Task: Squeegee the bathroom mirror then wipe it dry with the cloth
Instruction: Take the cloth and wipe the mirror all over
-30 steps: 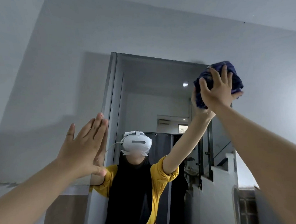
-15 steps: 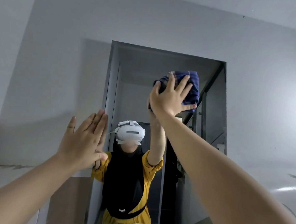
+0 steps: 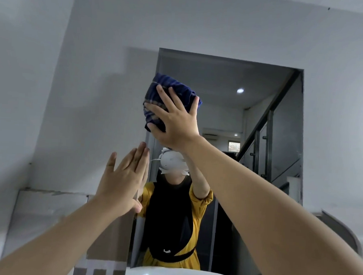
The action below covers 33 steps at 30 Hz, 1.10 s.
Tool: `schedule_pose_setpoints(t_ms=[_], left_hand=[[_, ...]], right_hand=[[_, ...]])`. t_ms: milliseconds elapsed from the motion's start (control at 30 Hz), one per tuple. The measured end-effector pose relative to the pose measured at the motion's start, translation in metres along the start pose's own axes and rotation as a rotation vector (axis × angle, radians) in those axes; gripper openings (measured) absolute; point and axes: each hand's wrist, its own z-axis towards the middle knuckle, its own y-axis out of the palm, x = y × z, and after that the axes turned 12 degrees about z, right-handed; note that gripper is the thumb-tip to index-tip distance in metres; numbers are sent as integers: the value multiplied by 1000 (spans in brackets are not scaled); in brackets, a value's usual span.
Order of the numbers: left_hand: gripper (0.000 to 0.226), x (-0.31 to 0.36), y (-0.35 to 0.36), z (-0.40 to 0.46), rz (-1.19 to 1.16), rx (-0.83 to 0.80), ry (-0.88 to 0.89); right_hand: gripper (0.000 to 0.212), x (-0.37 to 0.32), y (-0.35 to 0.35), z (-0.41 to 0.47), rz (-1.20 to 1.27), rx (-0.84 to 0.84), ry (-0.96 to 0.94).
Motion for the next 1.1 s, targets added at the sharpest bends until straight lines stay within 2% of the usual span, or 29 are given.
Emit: schedule_pose_setpoints(t_ms=[100, 167, 367, 500, 667, 800, 967, 1100], left_hand=[[147, -2, 3, 0, -23, 19, 13], [149, -2, 4, 0, -19, 33, 15], [153, -1, 10, 4, -84, 53, -1], [148, 0, 18, 5, -113, 140, -21], [147, 2, 9, 2, -17, 79, -29], [145, 5, 3, 0, 16, 38, -51], [145, 8, -3, -2, 24, 8, -61], [139, 9, -2, -7, 31, 17, -54]], right_hand=[[49, 17, -9, -14, -29, -60, -110], [49, 30, -15, -27, -51, -57, -101], [54, 63, -38, -74, -107, -25, 70], [55, 93, -54, -107, -131, -2, 187], [55, 135, -76, -149, -115, 88, 374], [53, 151, -83, -187, -29, 214, 663], [52, 124, -66, -188, 43, 368, 1014], [54, 97, -47, -182, 56, 352, 1060]])
